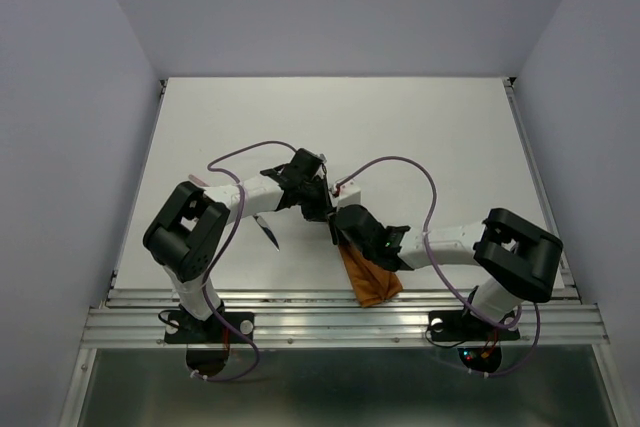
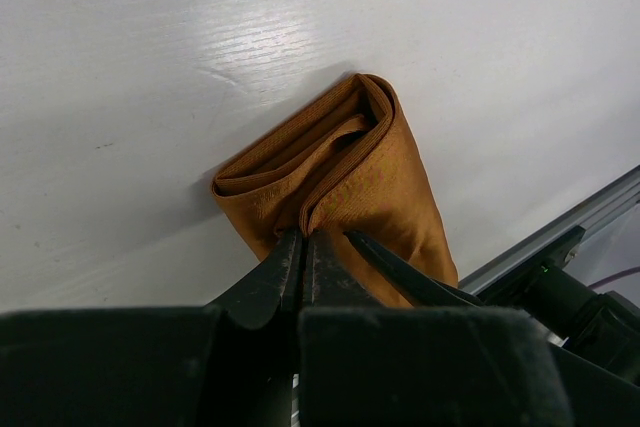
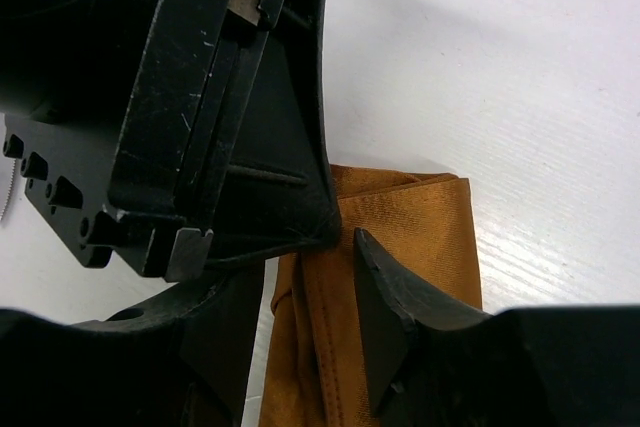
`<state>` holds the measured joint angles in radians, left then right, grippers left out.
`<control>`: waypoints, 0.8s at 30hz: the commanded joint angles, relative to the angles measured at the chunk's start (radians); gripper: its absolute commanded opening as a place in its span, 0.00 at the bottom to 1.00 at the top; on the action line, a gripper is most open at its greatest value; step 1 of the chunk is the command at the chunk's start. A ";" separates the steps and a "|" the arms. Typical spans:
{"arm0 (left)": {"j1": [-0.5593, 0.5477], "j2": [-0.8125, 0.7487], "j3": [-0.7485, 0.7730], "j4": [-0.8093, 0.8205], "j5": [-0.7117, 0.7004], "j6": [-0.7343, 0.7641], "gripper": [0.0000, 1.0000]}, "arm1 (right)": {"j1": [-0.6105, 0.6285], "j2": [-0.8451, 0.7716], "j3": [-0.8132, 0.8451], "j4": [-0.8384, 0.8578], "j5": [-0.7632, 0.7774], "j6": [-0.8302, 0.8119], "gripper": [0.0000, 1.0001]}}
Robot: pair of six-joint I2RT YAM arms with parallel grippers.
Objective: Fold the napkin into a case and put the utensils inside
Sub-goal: Pick up the smaller rectangle-folded napkin from the center of the board.
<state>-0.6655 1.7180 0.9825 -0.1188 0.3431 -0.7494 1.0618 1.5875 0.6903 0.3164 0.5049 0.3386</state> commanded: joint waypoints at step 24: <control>0.000 -0.051 0.050 -0.021 0.020 -0.001 0.00 | 0.003 0.072 0.055 0.043 0.070 -0.018 0.34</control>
<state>-0.6628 1.7176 0.9928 -0.1314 0.3443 -0.7547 1.0618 1.6615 0.7120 0.3183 0.5312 0.3096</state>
